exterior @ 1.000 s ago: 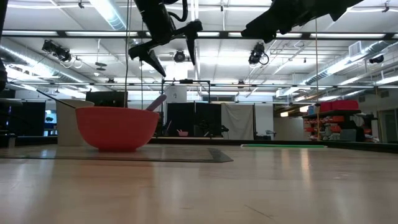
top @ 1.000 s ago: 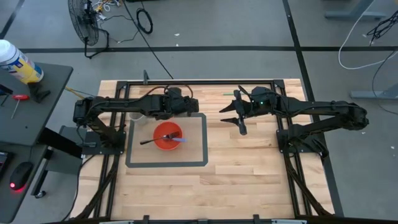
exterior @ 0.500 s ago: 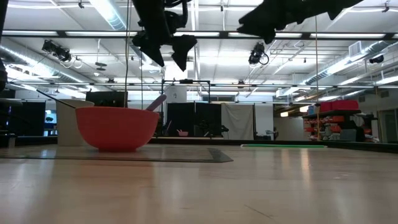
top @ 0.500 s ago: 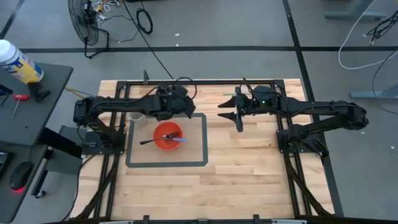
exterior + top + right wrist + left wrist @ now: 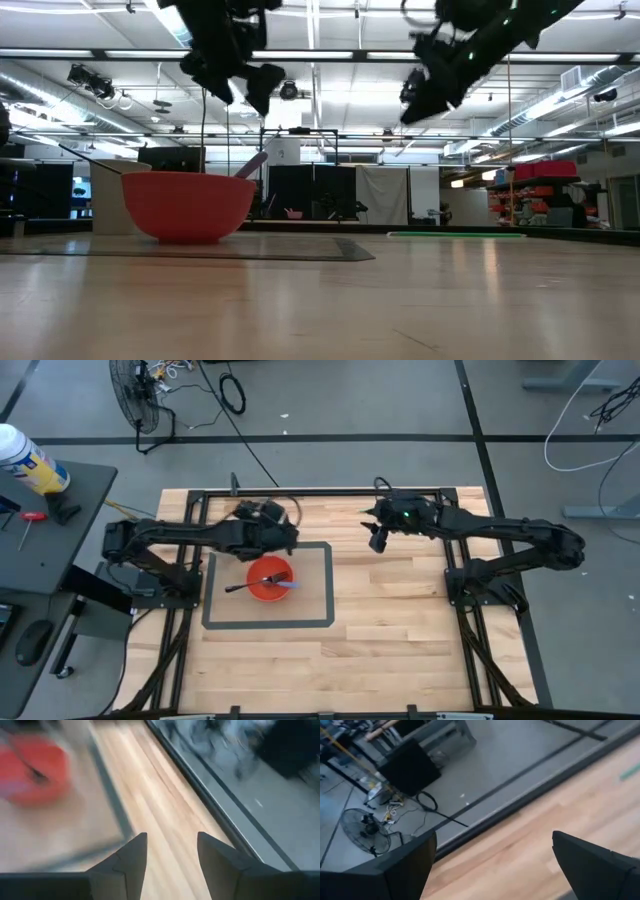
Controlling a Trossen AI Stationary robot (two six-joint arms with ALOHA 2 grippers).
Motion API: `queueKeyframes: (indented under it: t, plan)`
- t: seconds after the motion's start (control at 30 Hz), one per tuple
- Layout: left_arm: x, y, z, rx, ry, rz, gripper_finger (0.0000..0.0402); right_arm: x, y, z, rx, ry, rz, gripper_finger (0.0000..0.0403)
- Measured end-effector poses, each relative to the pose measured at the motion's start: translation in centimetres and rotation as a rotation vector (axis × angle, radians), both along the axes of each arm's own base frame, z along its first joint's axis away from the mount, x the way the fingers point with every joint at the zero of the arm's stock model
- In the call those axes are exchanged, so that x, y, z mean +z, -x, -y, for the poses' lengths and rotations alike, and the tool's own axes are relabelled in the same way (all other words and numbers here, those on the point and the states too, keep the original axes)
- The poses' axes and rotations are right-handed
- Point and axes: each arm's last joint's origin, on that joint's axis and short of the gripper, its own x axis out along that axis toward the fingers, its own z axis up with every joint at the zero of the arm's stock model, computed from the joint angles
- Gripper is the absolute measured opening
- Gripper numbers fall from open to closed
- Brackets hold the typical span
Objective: Pick & Place Utensil
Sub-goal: Put the green straw into the gray cup
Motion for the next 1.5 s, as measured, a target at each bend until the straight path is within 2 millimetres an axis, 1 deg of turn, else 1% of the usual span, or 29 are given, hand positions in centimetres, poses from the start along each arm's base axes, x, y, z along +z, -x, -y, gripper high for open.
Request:
queueKeyframes:
  t: [0.07, 0.17, 0.3, 0.43, 0.53, 0.67, 0.77, 0.87, 1.03, 1.17, 1.33, 1.5]
  plan:
    - [0.7, 1.1, 0.1, 0.005, -0.024, 0.056, 0.0399, -1.0, -0.2, 1.2, -0.036, 0.005, -0.103, 0.0176]
    - [1.2, 2.9, 0.3, -0.020, -0.038, 0.123, 0.0399, -1.8, -0.9, 3.1, -0.058, 0.000, -0.210, 0.0176]
    - [1.2, 5.2, 0.6, -0.098, -0.025, 0.228, 0.0399, -2.9, -1.7, 6.0, -0.073, -0.030, -0.352, 0.0176]
    - [1.3, 7.2, 1.0, -0.245, 0.022, 0.341, 0.0399, -4.3, -2.2, 8.4, -0.030, -0.030, -0.487, 0.0176]
    - [2.2, 8.6, 1.3, -0.353, 0.040, 0.388, 0.0399, -5.8, -2.2, 10.1, 0.002, -0.038, -0.558, 0.0176]
    - [3.7, 10.2, 1.7, -0.440, 0.010, 0.415, 0.0399, -7.9, -1.8, 11.8, 0.089, 0.002, -0.678, 0.0176]
    - [4.1, 10.8, 1.9, -0.468, -0.003, 0.416, 0.0399, -9.4, -1.6, 13.0, 0.088, 0.025, -0.749, 0.0176]
    - [4.0, 10.8, 2.0, -0.474, 0.003, 0.412, 0.0399, -10.8, -1.2, 14.2, 0.051, 0.012, -0.779, 0.0176]
    - [3.5, 10.6, 2.2, -0.474, 0.034, 0.383, 0.0399, -12.4, -0.7, 15.8, 0.004, -0.032, -0.763, 0.0176]
    - [3.2, 10.6, 2.6, -0.475, 0.070, 0.399, 0.0399, -13.5, 0.0, 16.5, -0.007, -0.150, -0.709, 0.0176]
    - [3.1, 10.3, 3.1, -0.517, 0.087, 0.398, 0.0399, -14.1, 0.3, 17.0, -0.021, -0.175, -0.729, 0.0168]
    - [3.2, 10.3, 3.1, -0.512, 0.090, 0.413, 0.0399, -14.1, 0.4, 17.0, -0.006, -0.192, -0.725, 0.0127]
